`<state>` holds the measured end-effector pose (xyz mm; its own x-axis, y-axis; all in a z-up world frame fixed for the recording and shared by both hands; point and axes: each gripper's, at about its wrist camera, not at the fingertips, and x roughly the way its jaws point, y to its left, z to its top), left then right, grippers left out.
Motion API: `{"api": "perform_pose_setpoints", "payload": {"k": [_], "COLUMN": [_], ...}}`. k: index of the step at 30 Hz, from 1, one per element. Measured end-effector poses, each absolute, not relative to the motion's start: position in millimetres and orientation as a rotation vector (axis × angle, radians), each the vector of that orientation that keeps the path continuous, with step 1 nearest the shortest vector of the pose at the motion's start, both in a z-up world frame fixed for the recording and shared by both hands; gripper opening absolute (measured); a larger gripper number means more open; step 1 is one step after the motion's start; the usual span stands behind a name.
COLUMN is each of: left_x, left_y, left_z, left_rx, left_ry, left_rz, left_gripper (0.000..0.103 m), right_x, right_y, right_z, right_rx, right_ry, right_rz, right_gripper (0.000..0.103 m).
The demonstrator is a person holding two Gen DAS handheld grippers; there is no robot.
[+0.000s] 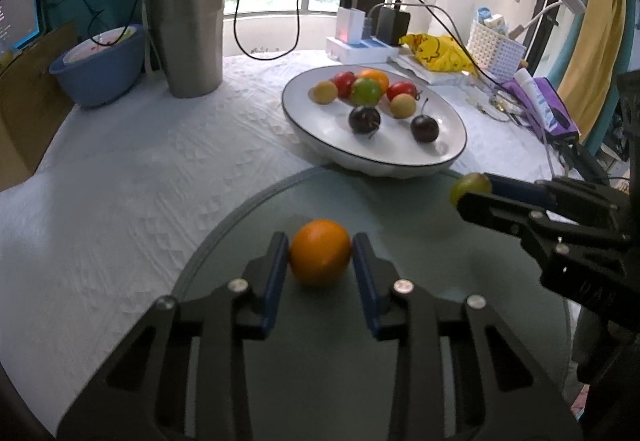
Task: Organize fruits
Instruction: 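Lift the orange and green fruit and carry both over the white bowl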
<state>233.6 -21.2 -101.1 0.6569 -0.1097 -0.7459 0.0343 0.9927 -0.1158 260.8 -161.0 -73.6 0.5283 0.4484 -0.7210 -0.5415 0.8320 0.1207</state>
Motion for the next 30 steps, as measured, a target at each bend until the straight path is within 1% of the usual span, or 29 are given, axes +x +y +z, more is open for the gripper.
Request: {"api": "perform_pose_setpoints", "payload": {"k": [16, 30], "left_x": [237.1, 265.2], "left_y": [-26.5, -40.3], "left_z": [-72.5, -60.0], "left_rx": [-0.092, -0.081], "left_ry": [0.785, 0.759], "left_rz": [-0.12, -0.164], "left_gripper": [0.034, 0.034], "right_x": [271.4, 297.8], "right_y": [-164.3, -170.2], "right_z": [-59.0, -56.4], "right_rx": [-0.123, -0.11], "right_ry": [0.797, 0.793], "right_rz": [0.588, 0.58], "right_gripper": [0.029, 0.029]}}
